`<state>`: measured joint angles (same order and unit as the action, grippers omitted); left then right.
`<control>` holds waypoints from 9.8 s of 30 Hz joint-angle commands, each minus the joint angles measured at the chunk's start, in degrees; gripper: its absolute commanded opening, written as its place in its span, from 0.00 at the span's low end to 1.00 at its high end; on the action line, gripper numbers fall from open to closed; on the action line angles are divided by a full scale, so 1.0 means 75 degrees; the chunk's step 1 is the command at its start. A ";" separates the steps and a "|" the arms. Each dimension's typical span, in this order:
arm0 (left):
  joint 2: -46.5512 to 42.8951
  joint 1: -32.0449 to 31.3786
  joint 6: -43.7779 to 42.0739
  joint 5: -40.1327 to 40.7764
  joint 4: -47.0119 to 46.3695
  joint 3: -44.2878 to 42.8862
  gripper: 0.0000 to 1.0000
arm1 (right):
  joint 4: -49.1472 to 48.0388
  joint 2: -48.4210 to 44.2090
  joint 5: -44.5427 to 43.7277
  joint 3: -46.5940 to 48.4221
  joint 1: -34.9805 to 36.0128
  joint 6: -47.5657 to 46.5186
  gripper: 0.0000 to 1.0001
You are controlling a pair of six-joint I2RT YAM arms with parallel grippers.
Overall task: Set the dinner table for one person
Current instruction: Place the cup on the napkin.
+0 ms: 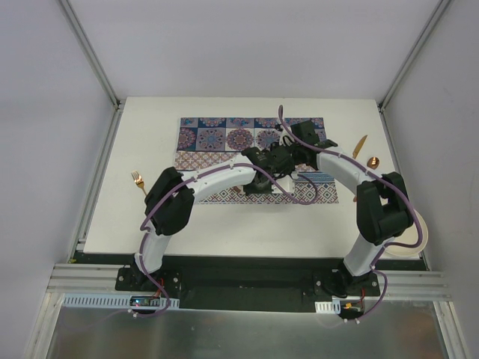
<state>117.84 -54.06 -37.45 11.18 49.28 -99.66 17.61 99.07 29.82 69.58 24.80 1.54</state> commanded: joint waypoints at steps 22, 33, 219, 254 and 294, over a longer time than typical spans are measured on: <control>-0.2821 0.0353 0.0118 0.1392 -0.3078 -0.1046 0.00 | 0.2117 -0.1150 0.2035 0.0191 -0.2158 -0.0006 0.38; -0.3079 0.0353 0.0750 0.0563 -0.3055 0.0054 0.00 | 0.2106 -0.1186 0.2081 0.1104 -0.2263 0.0135 0.40; -0.5669 0.0201 0.6060 0.3174 -0.5187 0.5448 0.99 | 0.1321 0.4780 -0.3871 0.7317 -0.2416 0.0333 0.01; -0.5400 0.0224 0.5990 0.2927 -0.5187 0.5354 0.99 | 0.2352 0.4814 -0.4223 0.8054 -0.2533 0.0228 0.01; -0.5142 0.0271 0.5908 0.2834 -0.5187 0.5319 0.99 | 0.2223 0.5272 -0.4094 0.8301 -0.2544 0.0381 0.51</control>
<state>79.15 -52.77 7.01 33.08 10.98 -57.71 34.87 138.52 -1.04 129.32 5.82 4.01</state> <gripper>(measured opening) 0.991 0.485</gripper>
